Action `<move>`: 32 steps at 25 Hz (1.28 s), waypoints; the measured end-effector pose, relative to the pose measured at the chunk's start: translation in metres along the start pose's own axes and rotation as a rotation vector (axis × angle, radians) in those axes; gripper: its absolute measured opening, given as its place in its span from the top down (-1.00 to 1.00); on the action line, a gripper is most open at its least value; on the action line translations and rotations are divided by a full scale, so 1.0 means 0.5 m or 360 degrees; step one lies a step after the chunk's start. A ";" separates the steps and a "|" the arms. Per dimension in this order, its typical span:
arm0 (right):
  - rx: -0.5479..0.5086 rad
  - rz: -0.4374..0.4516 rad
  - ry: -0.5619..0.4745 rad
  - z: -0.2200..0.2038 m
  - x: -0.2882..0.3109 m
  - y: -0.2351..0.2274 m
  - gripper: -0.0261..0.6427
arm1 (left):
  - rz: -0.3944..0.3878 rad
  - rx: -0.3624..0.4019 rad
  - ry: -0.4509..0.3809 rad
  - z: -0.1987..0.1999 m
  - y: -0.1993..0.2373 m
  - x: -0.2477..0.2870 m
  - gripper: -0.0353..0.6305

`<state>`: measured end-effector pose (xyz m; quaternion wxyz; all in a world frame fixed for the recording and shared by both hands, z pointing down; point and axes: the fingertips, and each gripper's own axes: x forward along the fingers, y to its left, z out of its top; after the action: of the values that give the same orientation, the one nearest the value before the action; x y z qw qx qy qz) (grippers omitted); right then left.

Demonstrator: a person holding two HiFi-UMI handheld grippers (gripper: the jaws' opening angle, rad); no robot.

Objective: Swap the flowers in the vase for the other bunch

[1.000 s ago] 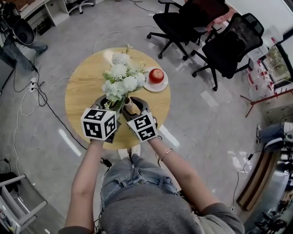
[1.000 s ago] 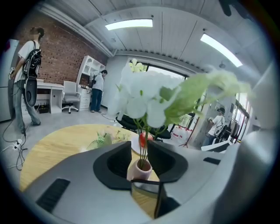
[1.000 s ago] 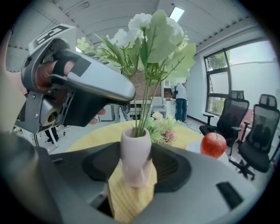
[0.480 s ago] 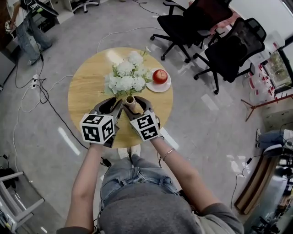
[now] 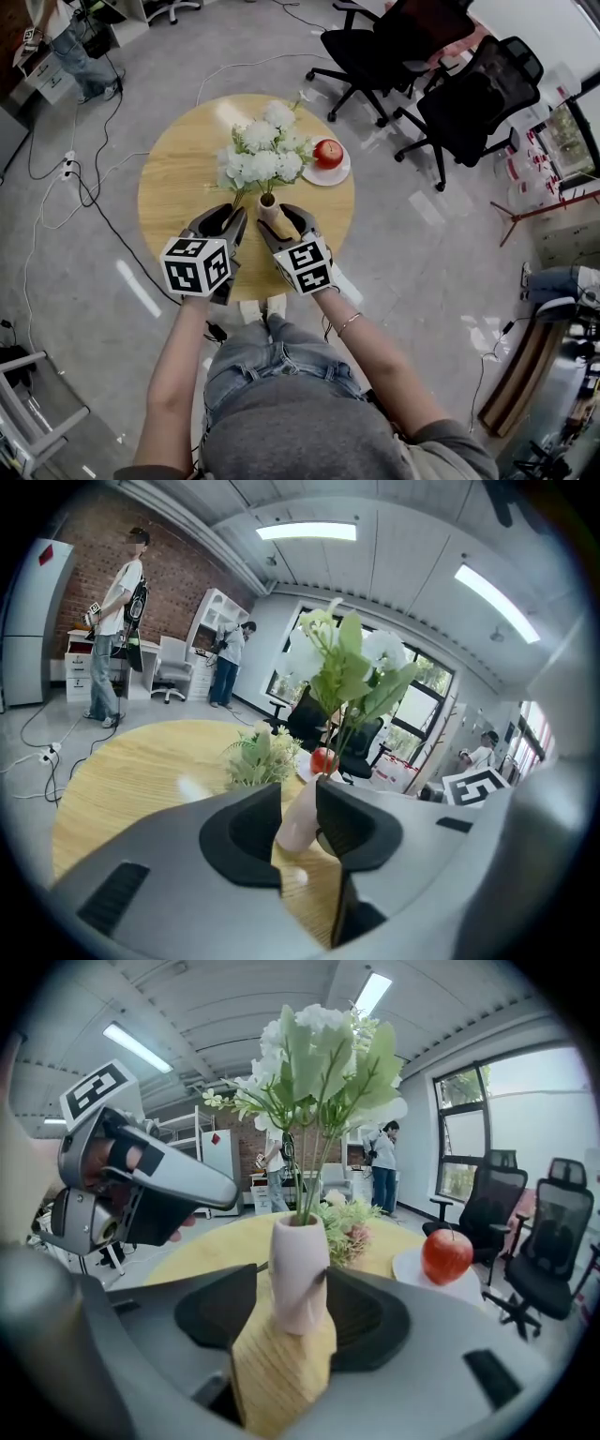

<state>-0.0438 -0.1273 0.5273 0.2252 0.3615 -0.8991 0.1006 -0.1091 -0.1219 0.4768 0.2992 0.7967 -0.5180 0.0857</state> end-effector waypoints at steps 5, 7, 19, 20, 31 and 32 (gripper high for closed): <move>0.0079 -0.0022 0.0027 -0.020 -0.026 0.014 0.22 | 0.0007 0.0044 0.0027 -0.020 0.006 -0.006 0.52; 0.0107 -0.0013 0.0027 -0.020 -0.038 0.026 0.25 | 0.0009 0.0027 0.0034 -0.028 0.011 -0.012 0.52; 0.0284 -0.0102 -0.0049 -0.017 -0.126 0.050 0.79 | 0.0024 -0.0015 0.0029 -0.068 0.018 -0.063 0.64; 0.0296 -0.0114 -0.0056 -0.014 -0.132 0.049 0.81 | 0.0029 -0.0017 0.0027 -0.068 0.018 -0.067 0.65; 0.0352 -0.0096 -0.0180 0.023 -0.192 0.021 0.89 | 0.0115 0.0027 0.0000 -0.071 -0.013 -0.092 0.81; 0.0346 -0.0086 -0.0186 0.026 -0.197 0.021 0.89 | 0.0125 0.0038 -0.0006 -0.069 -0.018 -0.096 0.82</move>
<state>0.0071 -0.0649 0.4686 0.1346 0.4133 -0.8844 0.1702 -0.1168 -0.0628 0.4798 0.2849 0.7795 -0.5484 0.1020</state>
